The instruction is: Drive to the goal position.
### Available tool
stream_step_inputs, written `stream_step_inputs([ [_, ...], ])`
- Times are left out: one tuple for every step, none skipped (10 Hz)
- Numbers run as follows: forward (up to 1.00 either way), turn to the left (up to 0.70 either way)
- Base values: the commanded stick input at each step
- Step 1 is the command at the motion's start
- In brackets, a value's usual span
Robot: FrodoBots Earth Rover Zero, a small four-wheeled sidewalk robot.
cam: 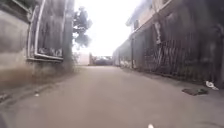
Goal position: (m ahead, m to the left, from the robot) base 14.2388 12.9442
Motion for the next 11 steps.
stream_step_inputs([
  [0.70, 0.02],
  [0.70, 0.02],
  [0.70, 0.02],
  [0.70, 0.02],
  [0.70, 0.02],
  [0.70, 0.02],
  [0.70, 0.02],
  [0.70, 0.02],
  [0.70, 0.02],
  [0.70, 0.02],
  [0.70, 0.02],
])
